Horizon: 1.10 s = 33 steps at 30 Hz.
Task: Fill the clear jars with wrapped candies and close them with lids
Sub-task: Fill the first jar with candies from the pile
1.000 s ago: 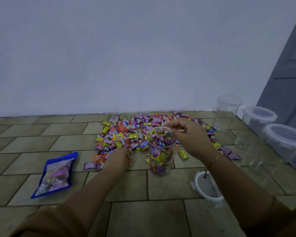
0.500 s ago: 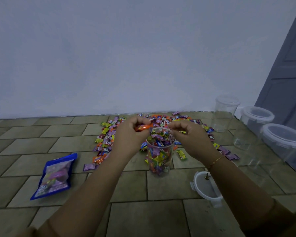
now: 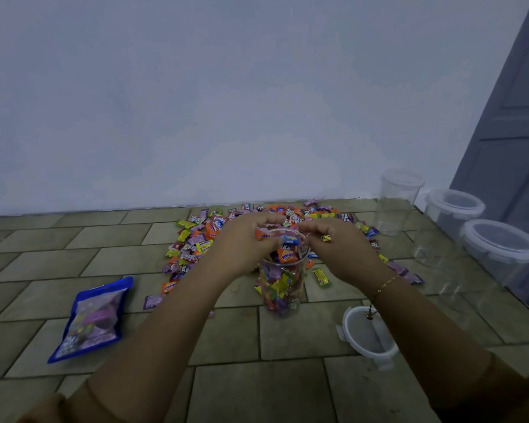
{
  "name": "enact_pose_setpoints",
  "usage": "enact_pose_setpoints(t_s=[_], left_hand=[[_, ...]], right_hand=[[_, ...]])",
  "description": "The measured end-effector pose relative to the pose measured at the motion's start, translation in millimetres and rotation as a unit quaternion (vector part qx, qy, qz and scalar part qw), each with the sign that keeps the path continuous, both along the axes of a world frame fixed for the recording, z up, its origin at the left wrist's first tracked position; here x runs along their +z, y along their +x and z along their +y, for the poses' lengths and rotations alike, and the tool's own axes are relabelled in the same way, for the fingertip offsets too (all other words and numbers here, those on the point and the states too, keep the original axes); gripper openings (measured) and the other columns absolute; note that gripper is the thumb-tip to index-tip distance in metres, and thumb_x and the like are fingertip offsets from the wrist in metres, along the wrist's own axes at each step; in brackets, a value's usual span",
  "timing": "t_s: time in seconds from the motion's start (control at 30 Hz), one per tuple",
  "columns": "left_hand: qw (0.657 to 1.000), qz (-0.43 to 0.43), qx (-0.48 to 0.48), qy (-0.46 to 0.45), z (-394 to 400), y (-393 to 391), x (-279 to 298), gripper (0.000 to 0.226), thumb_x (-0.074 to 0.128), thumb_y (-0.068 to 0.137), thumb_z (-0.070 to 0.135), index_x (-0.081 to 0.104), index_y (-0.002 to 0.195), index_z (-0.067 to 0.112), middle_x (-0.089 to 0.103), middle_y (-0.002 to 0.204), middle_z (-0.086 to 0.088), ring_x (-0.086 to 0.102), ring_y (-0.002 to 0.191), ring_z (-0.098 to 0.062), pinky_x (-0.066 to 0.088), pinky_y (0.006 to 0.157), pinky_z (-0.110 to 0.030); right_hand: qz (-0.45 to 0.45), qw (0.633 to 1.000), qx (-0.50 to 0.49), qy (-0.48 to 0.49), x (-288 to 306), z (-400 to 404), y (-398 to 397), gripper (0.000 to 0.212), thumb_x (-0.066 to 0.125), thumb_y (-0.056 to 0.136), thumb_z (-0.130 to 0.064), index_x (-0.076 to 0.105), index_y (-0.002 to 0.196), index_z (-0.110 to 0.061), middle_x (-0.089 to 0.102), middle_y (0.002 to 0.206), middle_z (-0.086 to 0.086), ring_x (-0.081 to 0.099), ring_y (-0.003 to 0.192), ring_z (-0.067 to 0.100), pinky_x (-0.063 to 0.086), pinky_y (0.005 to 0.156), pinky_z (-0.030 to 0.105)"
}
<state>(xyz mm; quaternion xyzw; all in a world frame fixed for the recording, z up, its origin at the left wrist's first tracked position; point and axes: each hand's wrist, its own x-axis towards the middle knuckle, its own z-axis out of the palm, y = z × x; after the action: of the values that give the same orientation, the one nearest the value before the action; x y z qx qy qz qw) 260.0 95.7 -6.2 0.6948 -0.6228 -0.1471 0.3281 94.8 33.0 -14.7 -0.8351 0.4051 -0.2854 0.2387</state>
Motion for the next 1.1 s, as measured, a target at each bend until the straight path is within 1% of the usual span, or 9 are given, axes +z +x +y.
enact_pose_setpoints(t_s=[0.1, 0.2, 0.37, 0.53, 0.67, 0.77, 0.93, 1.0, 1.1], left_hand=[[0.987, -0.157, 0.026, 0.029, 0.7, 10.7, 11.2, 0.029, 0.061, 0.088, 0.04, 0.064, 0.117, 0.035, 0.057, 0.132, 0.01, 0.048, 0.122, -0.009, 0.026, 0.106, -0.025], [0.945, -0.307, 0.021, 0.114, -3.9, 12.3, 17.7, 0.033, 0.053, 0.087, 0.056, 0.064, 0.114, 0.041, 0.061, 0.126, 0.012, 0.048, 0.123, -0.008, 0.001, 0.116, -0.043], [0.895, -0.426, 0.028, 0.131, -15.8, 0.0, 16.6, 0.035, 0.053, 0.086, 0.057, 0.069, 0.109, 0.034, 0.066, 0.107, 0.004, 0.052, 0.109, -0.019, 0.028, 0.098, -0.039], [0.886, -0.43, 0.014, 0.172, -24.2, 9.3, 19.7, 0.017, 0.056, 0.089, 0.044, 0.067, 0.087, 0.031, 0.069, 0.097, 0.002, 0.058, 0.08, -0.017, 0.038, 0.069, -0.029], [0.888, -0.413, -0.025, 0.2, -27.9, 11.7, 20.4, 0.021, 0.061, 0.089, 0.029, 0.072, 0.107, 0.028, 0.069, 0.097, 0.001, 0.064, 0.085, -0.02, 0.055, 0.075, -0.034], [0.887, -0.419, -0.021, 0.193, -27.9, 9.4, 21.4, 0.026, 0.057, 0.09, 0.04, 0.072, 0.107, 0.026, 0.067, 0.092, 0.003, 0.061, 0.083, -0.02, 0.049, 0.068, -0.03], [0.887, -0.438, 0.013, 0.146, -31.8, 2.4, 19.9, 0.03, 0.059, 0.086, 0.05, 0.07, 0.105, 0.03, 0.064, 0.098, 0.001, 0.061, 0.089, -0.021, 0.038, 0.064, -0.027], [0.875, -0.455, 0.025, 0.163, -36.4, 0.3, 18.5, 0.032, 0.059, 0.085, 0.054, 0.07, 0.09, 0.024, 0.06, 0.082, 0.002, 0.058, 0.078, -0.02, 0.034, 0.057, -0.025], [0.87, -0.457, 0.047, 0.177, -41.9, -3.0, 11.4, 0.042, 0.059, 0.087, 0.046, 0.045, 0.058, 0.017, 0.051, 0.065, -0.004, 0.054, 0.067, -0.019, 0.03, 0.056, -0.024]], right_hand=[[0.094, 0.995, 0.025, -0.019, 10.0, -1.1, 1.1, 0.039, 0.05, 0.096, -0.024, 0.05, 0.135, -0.018, 0.053, 0.133, 0.004, 0.051, 0.115, 0.017, 0.037, 0.092, 0.024], [0.222, 0.972, 0.064, -0.03, 21.2, -3.1, 8.8, 0.049, 0.051, 0.095, -0.031, 0.04, 0.141, -0.019, 0.043, 0.144, 0.004, 0.041, 0.129, 0.019, 0.031, 0.104, 0.03], [0.386, 0.912, 0.117, -0.069, 27.7, -11.0, 34.8, 0.045, 0.054, 0.093, -0.033, 0.053, 0.13, -0.007, 0.057, 0.124, 0.014, 0.055, 0.11, 0.026, 0.042, 0.085, 0.031], [0.441, 0.885, 0.126, -0.081, 32.4, -19.4, 49.2, 0.04, 0.058, 0.091, -0.031, 0.062, 0.117, -0.001, 0.062, 0.098, 0.016, 0.06, 0.087, 0.026, 0.042, 0.069, 0.03], [0.47, 0.867, 0.134, -0.097, 32.9, -22.3, 53.4, 0.035, 0.054, 0.094, -0.029, 0.062, 0.117, -0.004, 0.061, 0.094, 0.011, 0.055, 0.083, 0.025, 0.039, 0.064, 0.026], [0.477, 0.862, 0.138, -0.104, 29.3, -21.1, 54.0, 0.037, 0.051, 0.095, -0.029, 0.058, 0.124, -0.007, 0.061, 0.097, 0.01, 0.05, 0.081, 0.023, 0.037, 0.067, 0.028], [0.445, 0.875, 0.143, -0.128, 24.6, -21.6, 54.3, 0.029, 0.051, 0.094, -0.019, 0.059, 0.119, -0.006, 0.043, 0.068, 0.002, 0.043, 0.064, 0.017, 0.035, 0.058, 0.023], [0.441, 0.878, 0.136, -0.13, 20.3, -23.0, 54.5, 0.026, 0.05, 0.094, -0.018, 0.062, 0.113, -0.004, 0.037, 0.062, 0.001, 0.038, 0.056, 0.014, 0.028, 0.049, 0.023], [0.419, 0.891, 0.128, -0.12, 11.2, -24.5, 55.0, 0.025, 0.049, 0.095, -0.021, 0.065, 0.1, -0.003, 0.037, 0.06, 0.001, 0.036, 0.053, 0.013, 0.028, 0.048, 0.024]])
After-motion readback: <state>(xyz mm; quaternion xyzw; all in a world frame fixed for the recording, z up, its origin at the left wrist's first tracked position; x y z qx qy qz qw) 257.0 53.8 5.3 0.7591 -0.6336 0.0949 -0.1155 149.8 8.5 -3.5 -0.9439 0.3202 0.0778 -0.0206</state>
